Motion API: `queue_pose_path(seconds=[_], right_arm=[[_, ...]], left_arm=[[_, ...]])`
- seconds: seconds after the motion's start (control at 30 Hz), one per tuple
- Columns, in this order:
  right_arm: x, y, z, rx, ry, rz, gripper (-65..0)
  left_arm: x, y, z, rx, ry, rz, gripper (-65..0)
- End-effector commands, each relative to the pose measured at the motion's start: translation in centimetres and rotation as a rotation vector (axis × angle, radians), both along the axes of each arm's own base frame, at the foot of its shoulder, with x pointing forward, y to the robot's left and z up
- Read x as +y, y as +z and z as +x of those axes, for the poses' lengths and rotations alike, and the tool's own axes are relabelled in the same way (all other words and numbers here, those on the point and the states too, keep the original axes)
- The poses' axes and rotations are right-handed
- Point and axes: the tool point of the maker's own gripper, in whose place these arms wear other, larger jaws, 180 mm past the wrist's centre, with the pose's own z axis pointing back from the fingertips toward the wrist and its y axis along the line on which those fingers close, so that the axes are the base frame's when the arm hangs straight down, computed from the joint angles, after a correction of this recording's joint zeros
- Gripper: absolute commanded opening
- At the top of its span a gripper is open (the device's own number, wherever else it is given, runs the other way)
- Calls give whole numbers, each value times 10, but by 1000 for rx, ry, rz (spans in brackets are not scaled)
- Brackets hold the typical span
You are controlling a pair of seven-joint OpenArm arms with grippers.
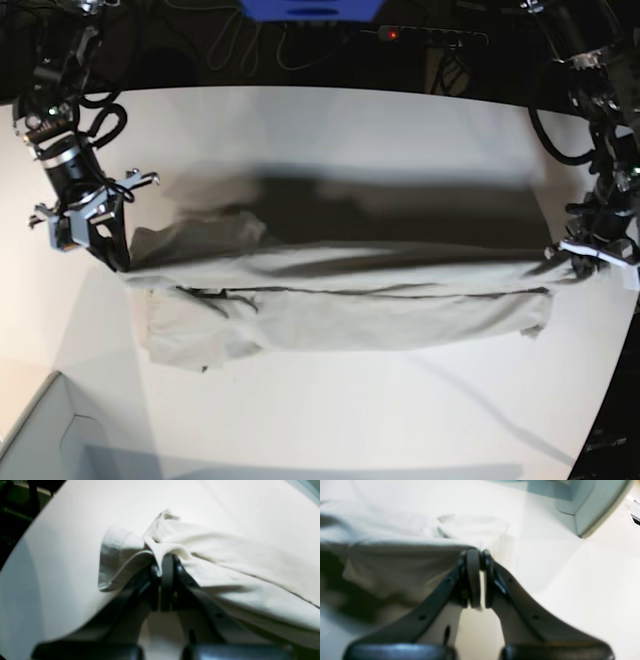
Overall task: Layout the t-shirt on the table in an organized manner, then fold the t-shirt properly
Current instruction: 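Lift the shirt with both grippers and pull it taut, then lower the stretched shirt onto the table with both grippers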
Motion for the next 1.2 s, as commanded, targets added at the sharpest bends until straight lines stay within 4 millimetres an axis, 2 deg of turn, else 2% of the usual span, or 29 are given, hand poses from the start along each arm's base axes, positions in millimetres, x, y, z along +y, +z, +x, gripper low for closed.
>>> queue_pose_path(seconds=[0.0, 0.23, 0.3, 0.37, 0.47, 0.53, 0.6, 0.7, 0.8, 0.9, 1.17], right_arm=[[5, 13, 9, -54, 29, 18, -650], [4, -11, 35, -12, 13, 87, -650], [4, -14, 40, -6, 10, 98, -650], [3, -19, 40, 5, 7, 104, -650], [0, -19, 40, 8, 9, 95, -650], [2, -20, 40, 12, 15, 96, -650], [4, -21, 40, 14, 19, 97, -650], [5, -22, 40, 17, 18, 101, -650], [5, -23, 39, 18, 18, 103, -650], [5, -24, 37, 23, 18, 103, -650], [5, -33, 28, 49, 17, 103, -650]], left_arm=[[2, 8, 9, -40, 10, -6, -649], [-3, -45, 17, 68, 50, -131, -644], [-3, -55, 21, 91, 59, -155, -613], [-4, -62, 23, 103, 71, -181, -522], [-5, -67, 21, 116, 73, -189, -342], [-6, -68, 19, 118, 67, -192, -260], [-4, -64, 19, 106, 69, -184, -212], [1, -67, 4, 115, 76, -159, -210], [20, -67, -9, 112, 135, -161, -210], [28, -79, -18, 140, 171, -179, -210], [31, -89, -13, 165, 180, -205, -210]])
